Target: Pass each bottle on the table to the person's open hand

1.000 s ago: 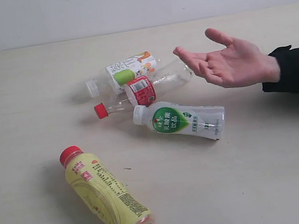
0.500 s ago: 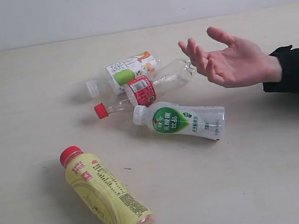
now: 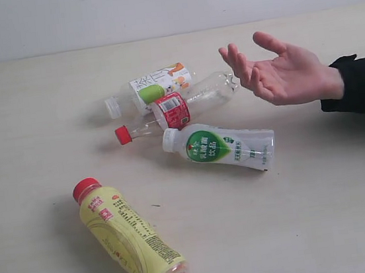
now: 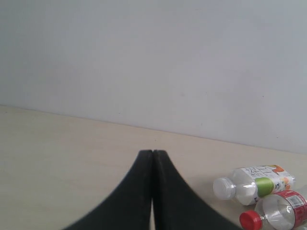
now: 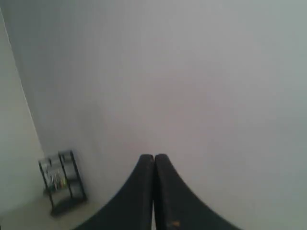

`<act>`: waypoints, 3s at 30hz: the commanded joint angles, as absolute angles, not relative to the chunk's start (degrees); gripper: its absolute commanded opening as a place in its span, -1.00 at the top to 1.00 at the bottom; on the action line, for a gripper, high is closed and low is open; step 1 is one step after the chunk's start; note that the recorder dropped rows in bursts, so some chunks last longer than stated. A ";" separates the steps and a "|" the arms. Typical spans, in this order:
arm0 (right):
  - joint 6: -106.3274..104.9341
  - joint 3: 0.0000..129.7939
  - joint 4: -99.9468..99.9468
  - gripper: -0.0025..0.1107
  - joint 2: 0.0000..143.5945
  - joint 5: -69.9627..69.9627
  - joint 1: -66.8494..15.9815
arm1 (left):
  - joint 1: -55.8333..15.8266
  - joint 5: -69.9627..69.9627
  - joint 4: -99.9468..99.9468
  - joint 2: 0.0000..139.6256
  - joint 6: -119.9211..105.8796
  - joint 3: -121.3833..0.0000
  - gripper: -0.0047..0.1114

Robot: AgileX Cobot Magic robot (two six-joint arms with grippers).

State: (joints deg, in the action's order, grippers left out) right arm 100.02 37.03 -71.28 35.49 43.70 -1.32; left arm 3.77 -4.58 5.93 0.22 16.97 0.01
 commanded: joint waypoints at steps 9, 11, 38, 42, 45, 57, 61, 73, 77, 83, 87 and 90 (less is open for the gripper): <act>112.26 50.12 -99.95 0.96 61.37 43.25 -2.02 | 3.98 -4.47 5.60 0.00 16.79 0.00 0.90; 107.69 50.12 -99.95 0.96 63.28 39.25 -2.02 | 3.98 -4.47 5.60 0.00 16.79 0.00 0.90; -15.70 76.77 10.40 0.92 91.36 -69.96 -2.73 | 3.98 -4.47 5.60 0.00 16.79 0.00 0.90; -19.71 76.77 11.66 0.92 91.02 -69.96 -8.24 | 3.98 -4.47 5.60 0.00 16.79 0.00 0.90; -22.31 76.23 11.66 0.92 91.02 -69.28 -15.00 | 3.98 -4.47 5.60 0.00 16.67 0.00 0.90; -22.70 76.23 13.73 0.44 95.76 -59.31 -43.60 | 3.98 -4.47 5.60 0.00 16.67 0.00 0.90; -22.28 76.23 13.73 -0.24 101.78 -52.71 -49.30 | 3.98 -4.47 5.60 0.00 16.67 0.00 0.90; -17.59 76.44 15.03 -0.37 115.25 -43.84 -52.03 | 3.98 -4.47 5.60 0.00 16.67 0.00 0.90; -17.59 76.44 15.03 -0.37 115.37 -43.71 -52.03 | 3.98 -4.47 5.60 0.00 16.67 0.00 0.90; -17.59 76.44 15.31 -0.37 115.29 -43.71 -52.03 | 3.98 -4.47 5.60 0.00 16.67 0.00 0.90; -18.26 76.44 17.89 -0.42 115.29 -44.18 -52.03 | 3.98 -4.47 5.60 0.00 16.67 0.00 0.90; -18.70 76.44 17.73 -0.49 115.29 -44.40 -52.32 | 3.98 -4.47 5.60 0.00 16.67 0.00 0.90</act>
State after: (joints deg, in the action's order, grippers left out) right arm -17.49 76.57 18.76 114.79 -44.23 -52.13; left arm 3.77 -4.58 5.93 0.22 16.97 0.01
